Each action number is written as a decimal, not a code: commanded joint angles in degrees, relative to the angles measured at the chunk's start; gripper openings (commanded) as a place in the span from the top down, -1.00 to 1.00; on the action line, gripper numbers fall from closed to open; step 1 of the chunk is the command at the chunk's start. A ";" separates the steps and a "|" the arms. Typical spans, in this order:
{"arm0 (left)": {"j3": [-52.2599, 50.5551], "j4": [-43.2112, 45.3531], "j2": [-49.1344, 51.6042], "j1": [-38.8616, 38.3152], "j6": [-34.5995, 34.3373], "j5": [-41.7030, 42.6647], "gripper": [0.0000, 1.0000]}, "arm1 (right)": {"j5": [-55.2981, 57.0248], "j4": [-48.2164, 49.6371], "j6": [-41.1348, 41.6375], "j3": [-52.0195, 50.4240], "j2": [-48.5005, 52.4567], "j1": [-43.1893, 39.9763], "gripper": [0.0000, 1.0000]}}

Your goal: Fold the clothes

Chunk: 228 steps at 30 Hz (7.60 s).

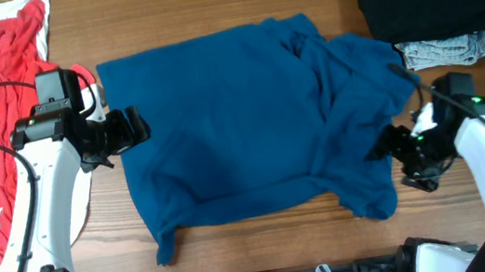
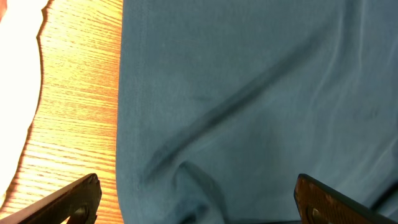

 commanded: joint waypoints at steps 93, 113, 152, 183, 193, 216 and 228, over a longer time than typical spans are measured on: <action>27.12 1.79 21.29 -6.08 0.76 -7.89 -0.99 | 4.74 35.54 -11.02 36.20 25.92 16.02 0.70; 27.12 0.20 21.29 -6.08 0.74 -7.87 -0.99 | 3.80 57.70 -10.16 37.64 50.42 16.15 -0.07; 27.12 -0.11 21.29 -6.08 0.74 -7.89 -1.00 | 18.64 53.83 -7.98 68.32 55.10 15.82 0.83; 27.12 17.51 35.82 0.04 5.97 -10.56 -0.83 | 4.94 14.47 -10.97 70.23 46.21 17.22 -0.99; 27.12 24.96 41.77 -0.76 11.23 -4.15 0.81 | 5.84 14.73 -10.97 70.12 46.21 18.51 0.22; 27.12 47.91 54.03 3.69 11.43 -9.09 0.92 | 5.81 10.43 -10.88 69.85 46.23 18.58 0.21; 32.11 63.65 54.29 5.07 11.50 -9.11 0.92 | 5.81 8.17 -10.78 69.85 46.23 18.73 -0.28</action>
